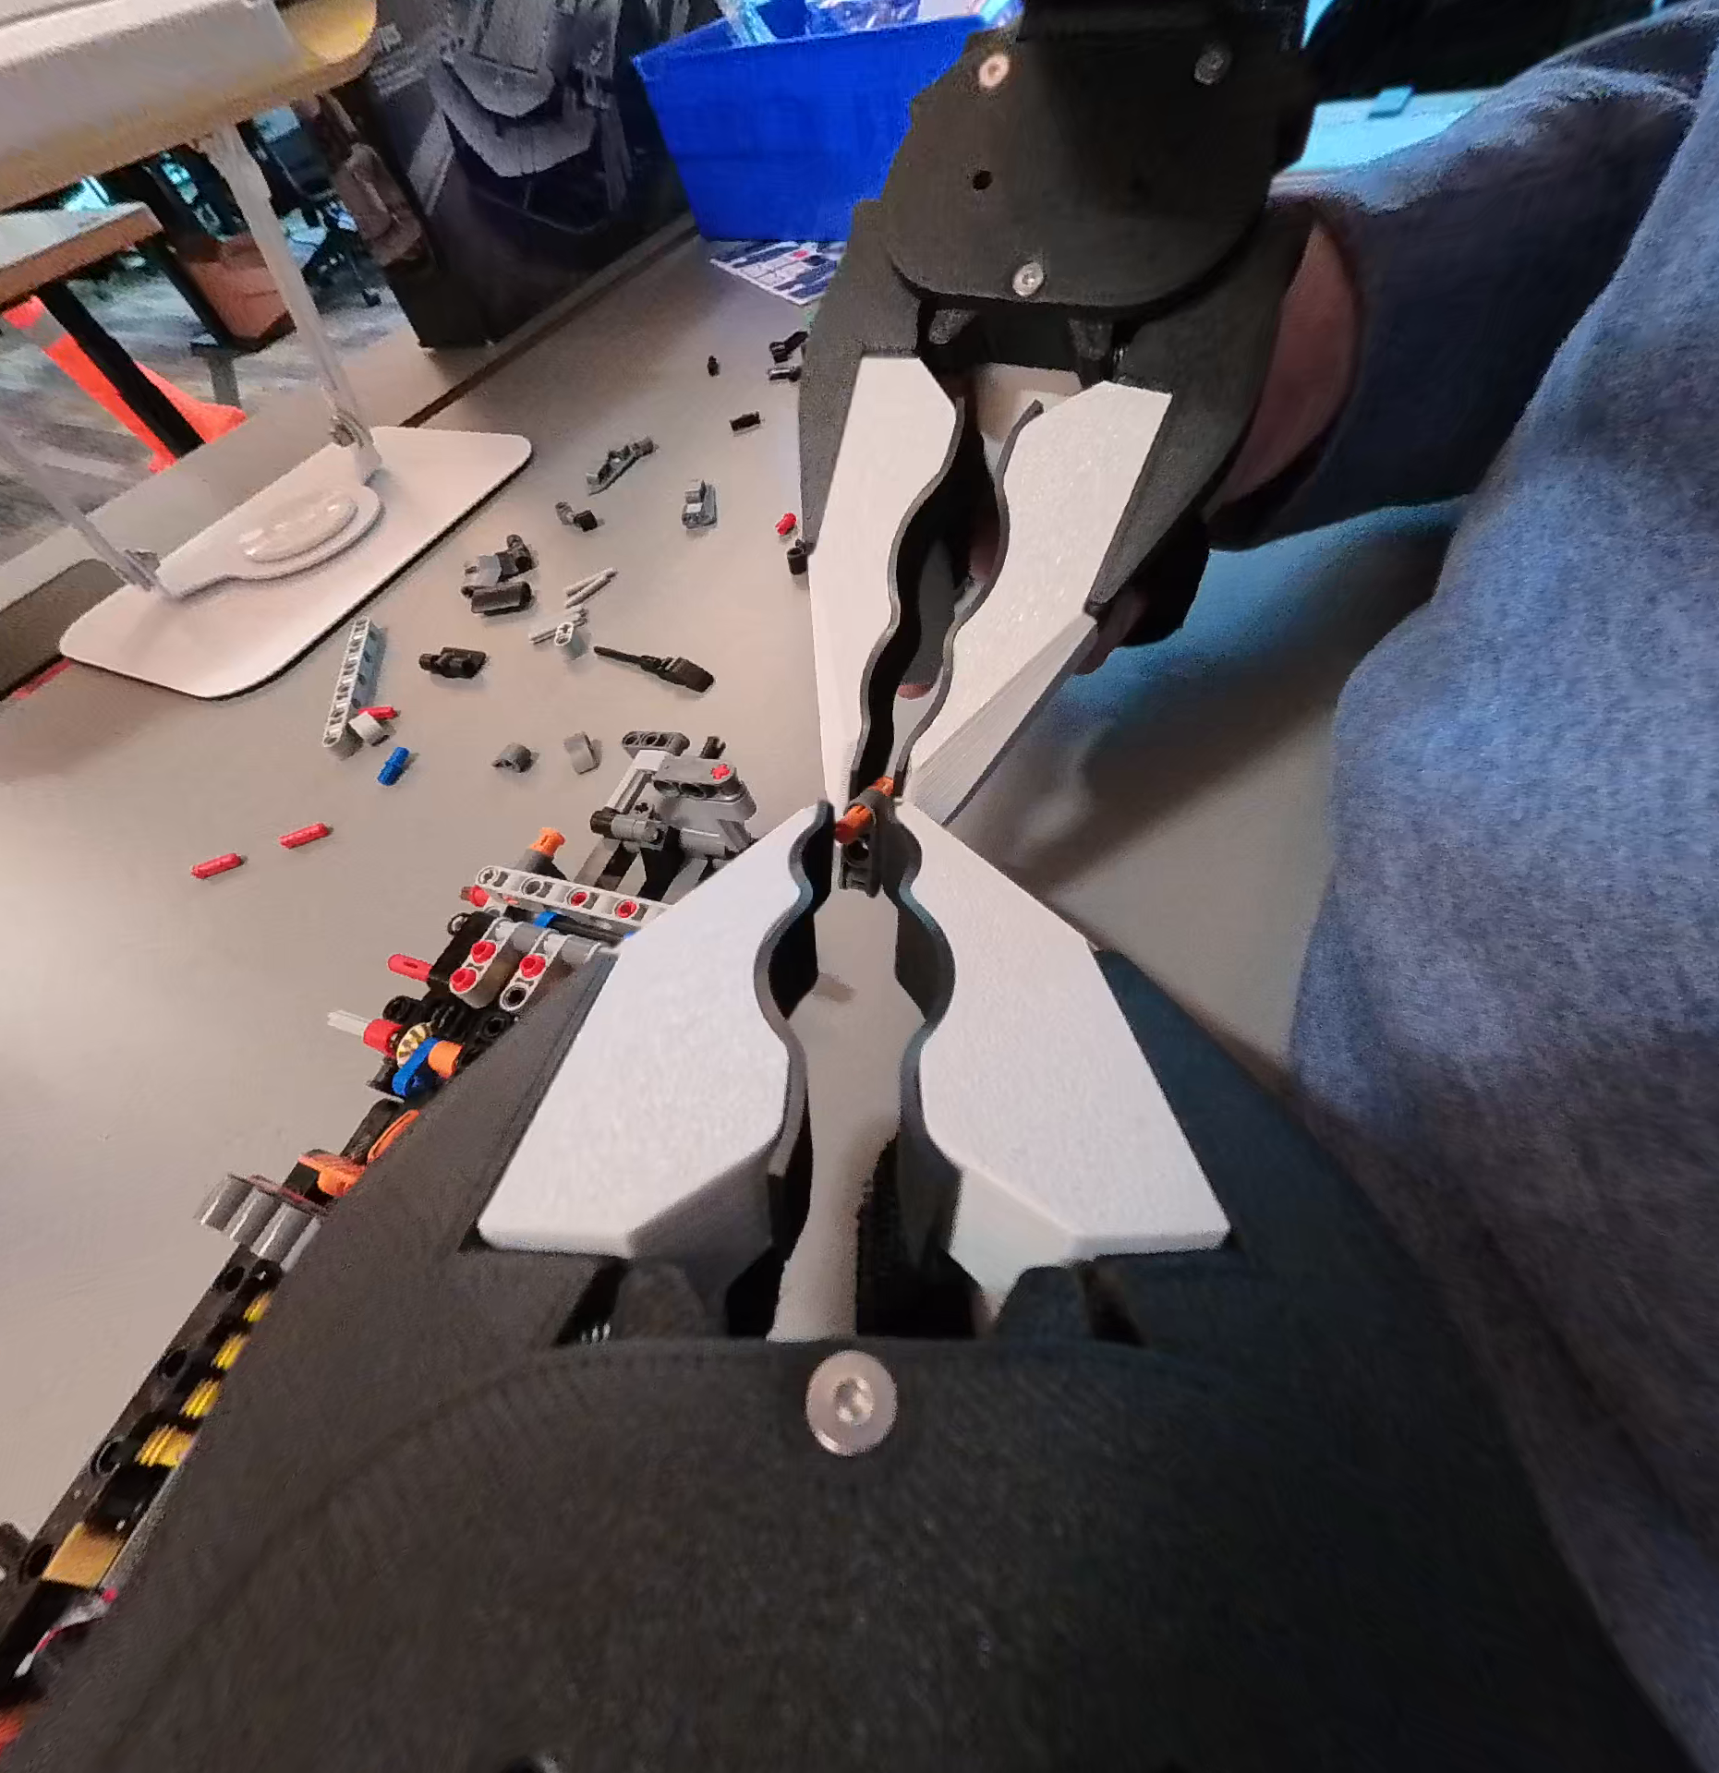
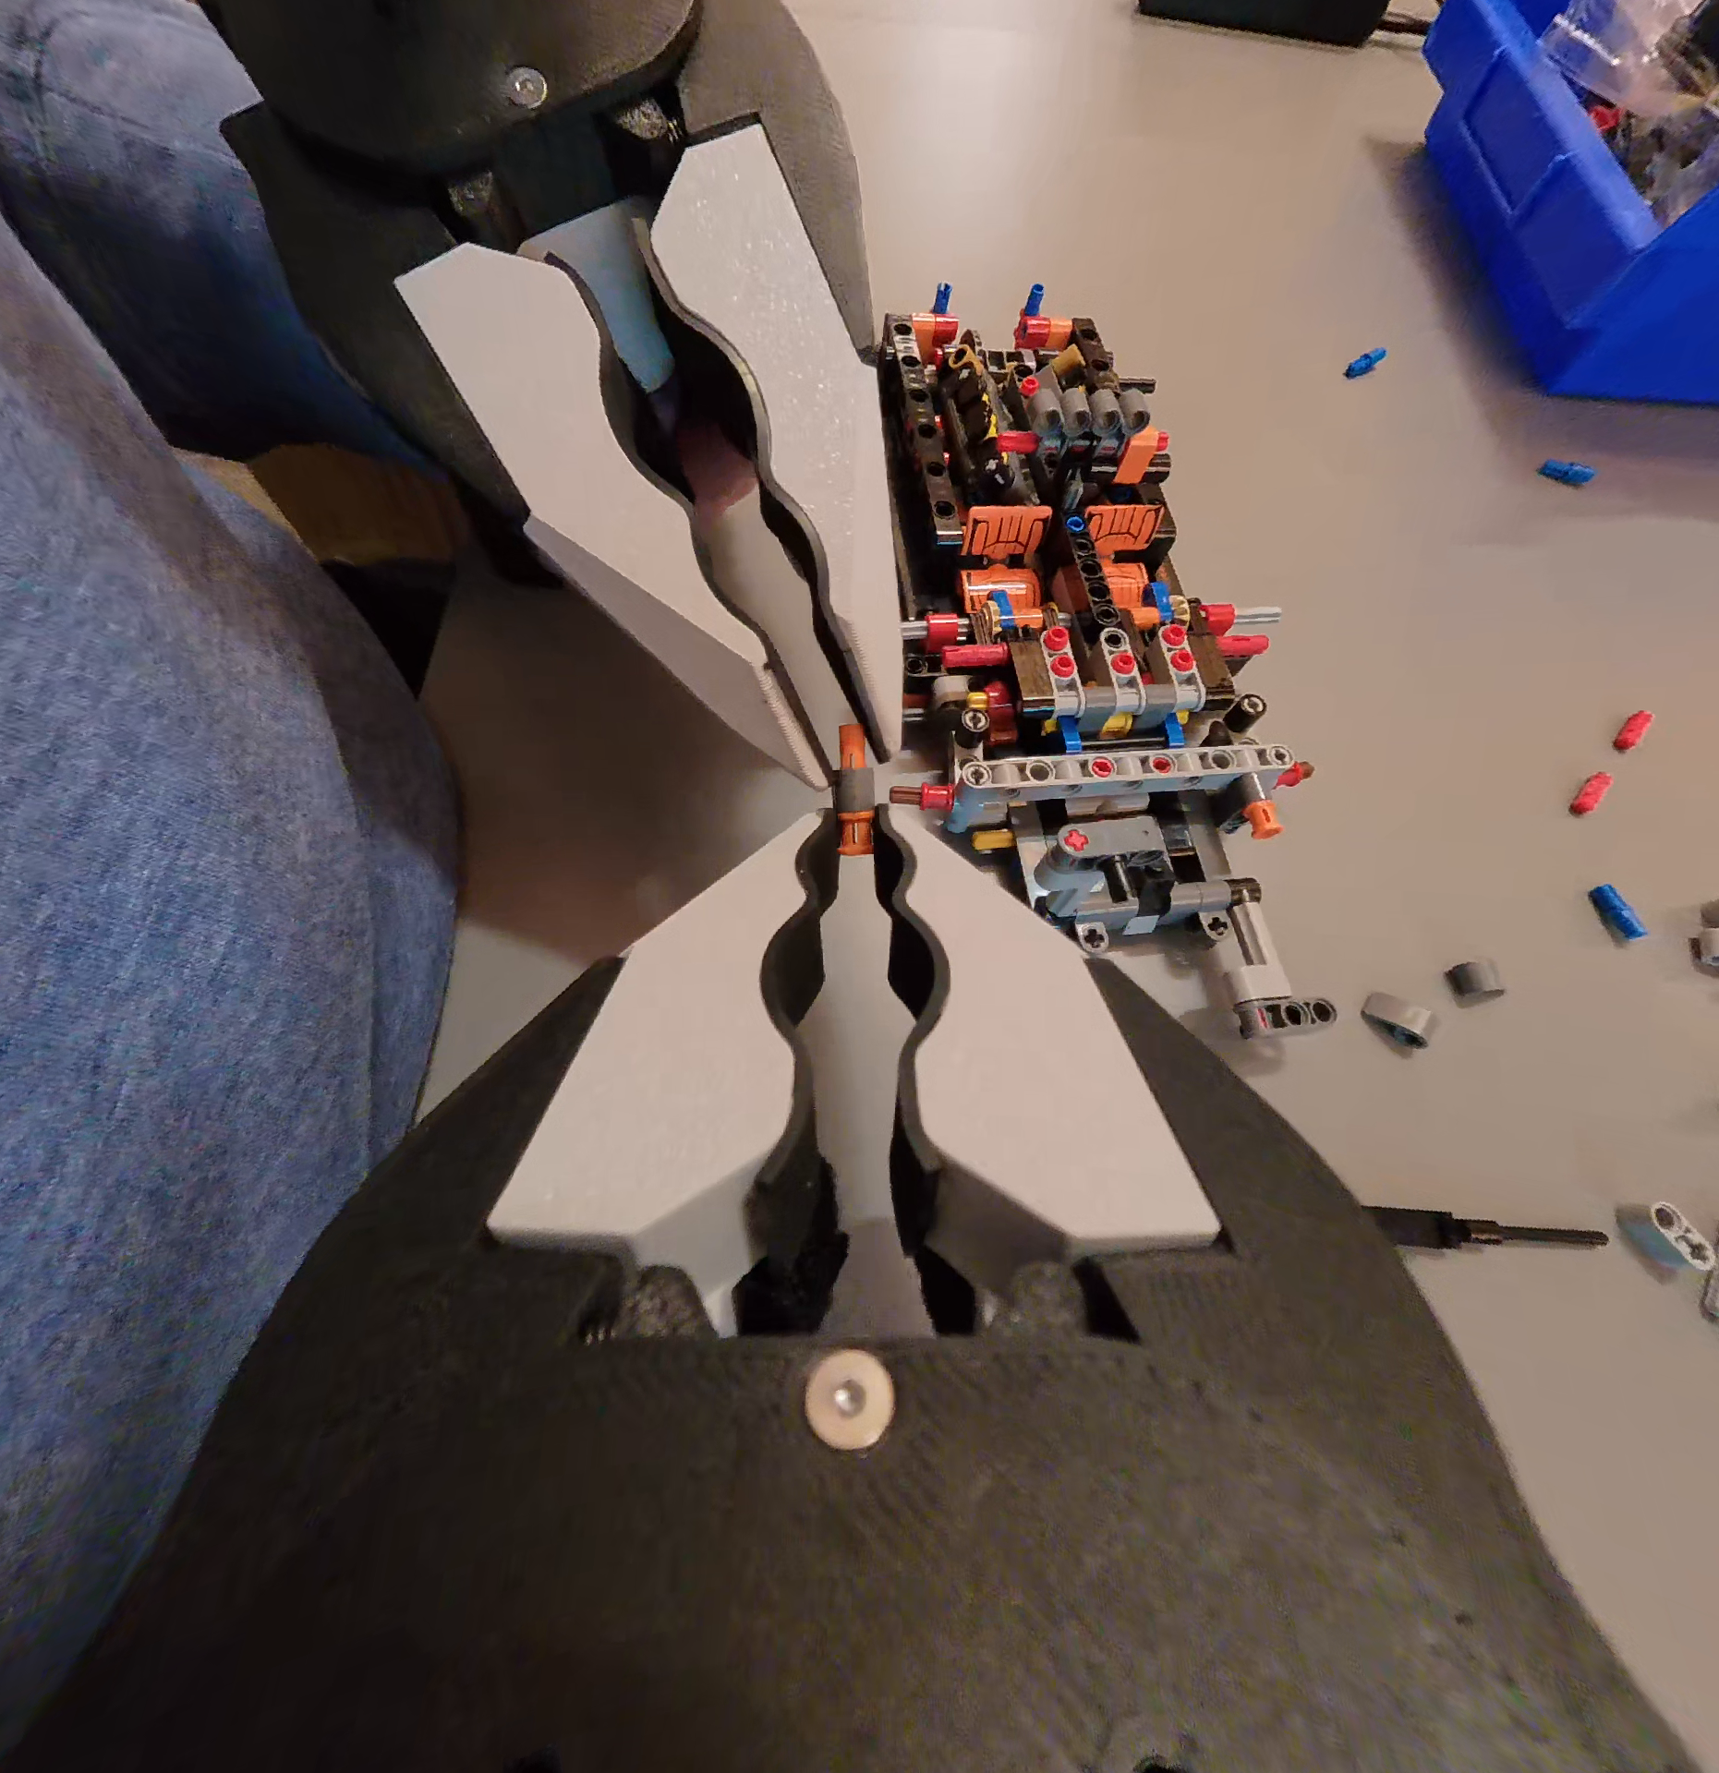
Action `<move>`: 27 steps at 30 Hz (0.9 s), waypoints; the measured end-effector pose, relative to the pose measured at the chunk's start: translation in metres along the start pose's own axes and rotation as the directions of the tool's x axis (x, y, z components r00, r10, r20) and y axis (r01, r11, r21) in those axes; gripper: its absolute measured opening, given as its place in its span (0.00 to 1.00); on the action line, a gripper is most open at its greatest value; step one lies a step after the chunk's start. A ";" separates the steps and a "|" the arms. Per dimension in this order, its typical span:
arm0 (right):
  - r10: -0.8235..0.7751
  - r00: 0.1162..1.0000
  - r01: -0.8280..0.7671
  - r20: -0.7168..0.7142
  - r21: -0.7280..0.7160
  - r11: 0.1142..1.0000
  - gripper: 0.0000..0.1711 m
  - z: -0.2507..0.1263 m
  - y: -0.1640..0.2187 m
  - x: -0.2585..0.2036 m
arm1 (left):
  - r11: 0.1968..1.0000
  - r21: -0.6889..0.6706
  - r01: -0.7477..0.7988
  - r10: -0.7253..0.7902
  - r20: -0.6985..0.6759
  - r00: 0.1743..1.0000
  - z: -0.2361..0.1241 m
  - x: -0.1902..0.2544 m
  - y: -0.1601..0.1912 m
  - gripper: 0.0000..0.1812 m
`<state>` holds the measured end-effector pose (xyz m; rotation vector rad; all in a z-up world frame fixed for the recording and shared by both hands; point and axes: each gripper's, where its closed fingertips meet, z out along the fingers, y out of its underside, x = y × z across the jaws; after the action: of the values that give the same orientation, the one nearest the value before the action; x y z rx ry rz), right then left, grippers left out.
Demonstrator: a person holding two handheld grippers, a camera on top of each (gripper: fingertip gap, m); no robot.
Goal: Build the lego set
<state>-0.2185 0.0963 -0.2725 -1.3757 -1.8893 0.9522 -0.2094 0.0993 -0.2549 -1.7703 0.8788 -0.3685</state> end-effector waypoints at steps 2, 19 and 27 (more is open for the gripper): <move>-0.002 1.000 0.002 -0.028 -0.006 1.000 0.02 0.000 0.002 0.004 | 1.000 -0.021 0.011 -0.010 0.032 0.999 0.001 -0.005 0.004 0.06; -0.113 0.971 0.069 -0.209 -0.208 0.976 0.02 0.015 0.028 0.025 | 0.963 -0.267 -0.044 0.102 0.208 0.973 0.011 -0.025 0.038 0.09; -0.163 0.965 0.118 -0.204 -0.213 0.970 0.02 0.020 0.027 0.024 | 0.952 -0.278 -0.130 0.188 0.193 0.963 0.015 -0.019 0.036 0.03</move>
<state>-0.2272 0.1212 -0.3049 -1.3756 -1.9213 0.5275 -0.2268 0.1177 -0.2897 -1.9225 0.9381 0.0528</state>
